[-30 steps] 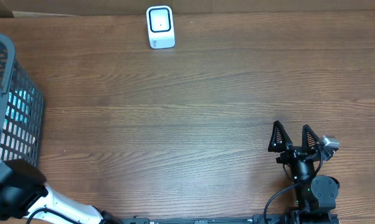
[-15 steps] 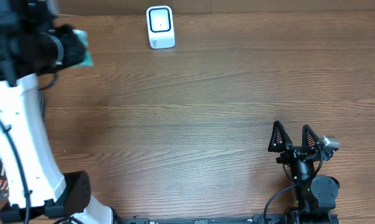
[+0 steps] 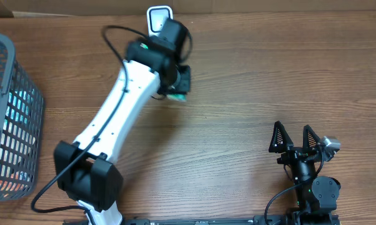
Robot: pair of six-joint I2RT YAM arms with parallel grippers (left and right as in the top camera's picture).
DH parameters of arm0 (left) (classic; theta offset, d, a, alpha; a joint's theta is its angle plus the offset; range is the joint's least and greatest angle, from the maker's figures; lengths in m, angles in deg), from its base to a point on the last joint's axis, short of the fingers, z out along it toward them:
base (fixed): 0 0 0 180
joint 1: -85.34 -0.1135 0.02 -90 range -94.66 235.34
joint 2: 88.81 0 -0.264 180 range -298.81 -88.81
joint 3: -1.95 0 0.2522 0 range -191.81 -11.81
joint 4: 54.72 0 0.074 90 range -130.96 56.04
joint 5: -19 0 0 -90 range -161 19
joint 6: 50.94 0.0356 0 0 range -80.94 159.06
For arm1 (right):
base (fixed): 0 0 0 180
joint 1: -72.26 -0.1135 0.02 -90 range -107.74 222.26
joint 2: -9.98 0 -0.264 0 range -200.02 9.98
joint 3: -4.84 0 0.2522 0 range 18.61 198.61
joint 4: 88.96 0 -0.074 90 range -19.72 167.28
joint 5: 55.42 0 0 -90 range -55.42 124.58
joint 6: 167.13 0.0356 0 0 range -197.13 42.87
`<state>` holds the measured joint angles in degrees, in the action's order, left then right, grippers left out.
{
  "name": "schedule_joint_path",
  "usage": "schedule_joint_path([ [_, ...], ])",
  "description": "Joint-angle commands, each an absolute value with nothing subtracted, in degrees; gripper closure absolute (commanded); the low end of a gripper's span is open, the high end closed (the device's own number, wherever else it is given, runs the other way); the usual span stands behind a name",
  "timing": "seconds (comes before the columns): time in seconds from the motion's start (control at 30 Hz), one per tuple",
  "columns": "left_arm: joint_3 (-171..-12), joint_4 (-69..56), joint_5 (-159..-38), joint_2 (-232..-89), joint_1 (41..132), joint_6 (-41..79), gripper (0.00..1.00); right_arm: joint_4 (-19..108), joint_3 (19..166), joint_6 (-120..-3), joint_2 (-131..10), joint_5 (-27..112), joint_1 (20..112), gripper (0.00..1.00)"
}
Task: Scan the item barcode
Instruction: 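Grasp the teal Kleenex tissue pack in the basket with the left gripper, then carry the Kleenex pack forward and release it on the table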
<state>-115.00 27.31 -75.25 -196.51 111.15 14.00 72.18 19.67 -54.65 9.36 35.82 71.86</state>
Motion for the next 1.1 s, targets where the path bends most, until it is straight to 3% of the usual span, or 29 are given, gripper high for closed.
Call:
schedule_joint_path([
  [0.0,-105.6,19.1,-74.9,-196.5,114.3,7.2,0.68,72.6,19.1,-54.7,9.8,35.6,72.0,0.00],
  [0.27,-92.5,4.9,-74.7,-196.5,118.7,1.4,0.66,72.6,19.1,-54.7,9.8,35.6,72.0,0.00],
  [0.4,-89.4,-2.4,-72.5,-197.1,121.2,-0.4,0.54,72.6,19.1,-54.7,9.8,35.6,72.0,0.00],
  [0.73,-90.1,-7.0,-74.4,-201.5,121.3,-1.8,0.48,72.6,19.1,-54.7,9.8,35.6,72.0,0.00],
  [0.93,-90.1,-6.9,-74.4,-201.5,121.3,-1.6,0.19,72.6,19.1,-54.7,9.8,35.6,72.0,0.00],
  [1.07,-90.1,-6.9,-74.5,-201.5,121.3,-1.6,0.14,72.6,19.1,-54.7,9.8,35.6,72.0,0.00],
])
